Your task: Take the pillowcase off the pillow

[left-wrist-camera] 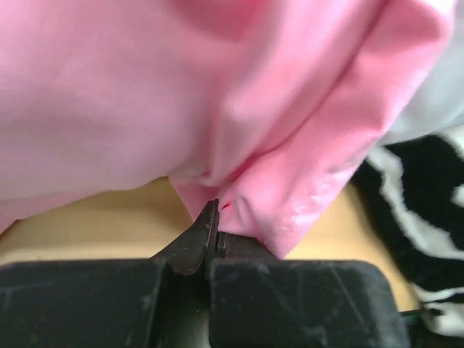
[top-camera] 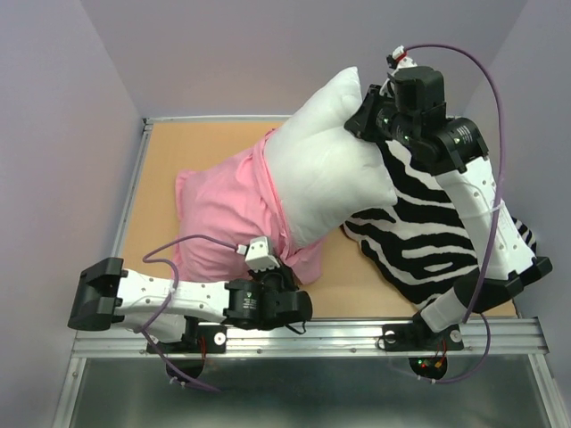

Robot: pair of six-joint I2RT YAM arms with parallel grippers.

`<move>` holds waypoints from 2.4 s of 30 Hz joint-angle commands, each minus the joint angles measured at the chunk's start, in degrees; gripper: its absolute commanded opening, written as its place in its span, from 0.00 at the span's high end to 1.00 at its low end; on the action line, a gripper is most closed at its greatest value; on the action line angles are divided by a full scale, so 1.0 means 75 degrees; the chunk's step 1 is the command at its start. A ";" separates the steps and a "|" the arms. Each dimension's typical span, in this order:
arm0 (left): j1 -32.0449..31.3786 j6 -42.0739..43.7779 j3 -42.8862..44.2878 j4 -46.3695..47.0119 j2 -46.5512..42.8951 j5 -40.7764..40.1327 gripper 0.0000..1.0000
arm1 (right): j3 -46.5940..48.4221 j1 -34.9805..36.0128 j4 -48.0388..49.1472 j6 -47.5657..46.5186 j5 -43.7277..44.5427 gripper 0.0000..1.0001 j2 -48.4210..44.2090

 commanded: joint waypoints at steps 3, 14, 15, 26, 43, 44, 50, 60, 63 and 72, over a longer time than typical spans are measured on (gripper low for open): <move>-0.0082 -0.2546 0.2345 -0.5603 -0.0245 -0.1090 1.00 | 0.0719 -0.0069 0.1631 -0.0243 0.0995 0.99 -0.1063; 0.0807 0.2672 0.5266 -0.4293 -0.1277 -0.2838 1.00 | 0.0004 -0.0069 0.1432 -0.0384 0.1125 1.00 -0.2165; 0.1377 0.3830 0.5489 -0.3390 -0.1288 -0.2745 1.00 | -0.0078 -0.0058 0.1408 -0.0384 0.1066 0.99 -0.2212; 0.7685 1.0264 0.9043 0.0220 0.1364 0.4155 1.00 | -0.1296 -0.0057 0.1384 -0.0114 -0.0423 0.99 -0.1615; 0.3824 1.2640 1.1482 0.0614 0.1655 -0.0244 1.00 | -0.5024 -0.0022 0.2369 -0.0349 -0.1383 0.99 -0.2516; 0.3194 1.3501 1.1456 0.1091 0.1665 -0.1280 1.00 | -0.5024 -0.0011 0.2346 -0.0337 -0.1500 1.00 -0.2656; 0.1945 2.0711 1.0294 0.8798 0.2436 -0.3143 1.00 | -0.4685 -0.0011 0.2076 -0.0302 -0.1875 0.99 -0.3009; 0.6002 1.1347 1.2903 -0.1259 0.3933 0.3577 1.00 | -0.5387 -0.0011 0.2134 -0.0021 -0.1268 1.00 -0.2939; 0.7226 1.0130 1.0116 0.0363 0.3109 0.6272 1.00 | -0.5516 -0.0022 0.2135 -0.0032 -0.0963 0.99 -0.2706; 0.8484 0.8987 0.5506 0.2301 0.3281 0.8577 1.00 | -0.6395 -0.0022 0.2672 0.0027 0.0253 0.62 -0.1943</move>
